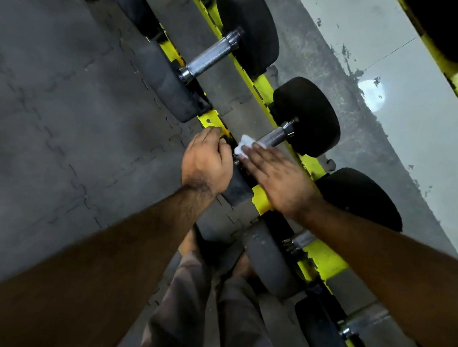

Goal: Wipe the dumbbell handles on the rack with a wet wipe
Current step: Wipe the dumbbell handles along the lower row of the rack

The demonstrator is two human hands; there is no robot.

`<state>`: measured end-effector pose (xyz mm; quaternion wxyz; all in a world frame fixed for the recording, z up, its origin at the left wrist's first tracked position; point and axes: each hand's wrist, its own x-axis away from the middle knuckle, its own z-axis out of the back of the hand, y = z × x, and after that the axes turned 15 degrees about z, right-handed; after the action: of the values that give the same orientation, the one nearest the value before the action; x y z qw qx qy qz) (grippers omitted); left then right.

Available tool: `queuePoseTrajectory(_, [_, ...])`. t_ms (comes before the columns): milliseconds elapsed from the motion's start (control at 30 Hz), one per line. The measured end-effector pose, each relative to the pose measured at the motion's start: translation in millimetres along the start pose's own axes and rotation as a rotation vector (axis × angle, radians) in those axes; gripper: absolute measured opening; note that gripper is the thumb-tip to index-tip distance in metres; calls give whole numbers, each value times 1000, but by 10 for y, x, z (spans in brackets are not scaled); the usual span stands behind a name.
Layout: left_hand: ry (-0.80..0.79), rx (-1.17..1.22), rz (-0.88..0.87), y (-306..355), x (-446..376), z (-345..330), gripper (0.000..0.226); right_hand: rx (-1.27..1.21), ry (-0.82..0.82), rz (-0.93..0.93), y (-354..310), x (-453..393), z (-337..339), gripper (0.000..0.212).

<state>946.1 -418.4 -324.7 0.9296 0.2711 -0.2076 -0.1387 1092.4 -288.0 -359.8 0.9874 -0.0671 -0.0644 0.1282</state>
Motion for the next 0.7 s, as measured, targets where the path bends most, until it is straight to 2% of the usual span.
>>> queuePoseTrajectory(100, [-1, -1, 15, -4, 2, -12, 46, 49, 32, -167, 111, 49, 48, 65])
queuePoseTrajectory(133, [0, -2, 15, -8, 0, -12, 47, 45, 28, -151, 9, 20, 7, 66])
queuePoseTrajectory(200, [6, -2, 11, -9, -14, -17, 50, 1, 17, 8, -129, -3, -82, 67])
queuePoseTrajectory(267, [5, 1, 8, -30, -20, -32, 48, 22, -8, 104, -33, 54, -104, 69])
queuePoseTrajectory(400, [22, 5, -2, -34, -24, -41, 46, 79, 1, -110, -33, 112, -82, 71])
queuePoseTrajectory(500, [33, -5, -11, -13, -10, -34, 53, 15, 52, -35, -307, 95, -186, 73])
queuePoseTrajectory(567, [23, -12, -12, -17, -2, -38, 52, 56, 49, -35, -175, 140, -148, 71])
queuePoseTrajectory(700, [13, -33, 5, -22, -10, -42, 47, 66, 50, -277, -101, 41, -21, 81])
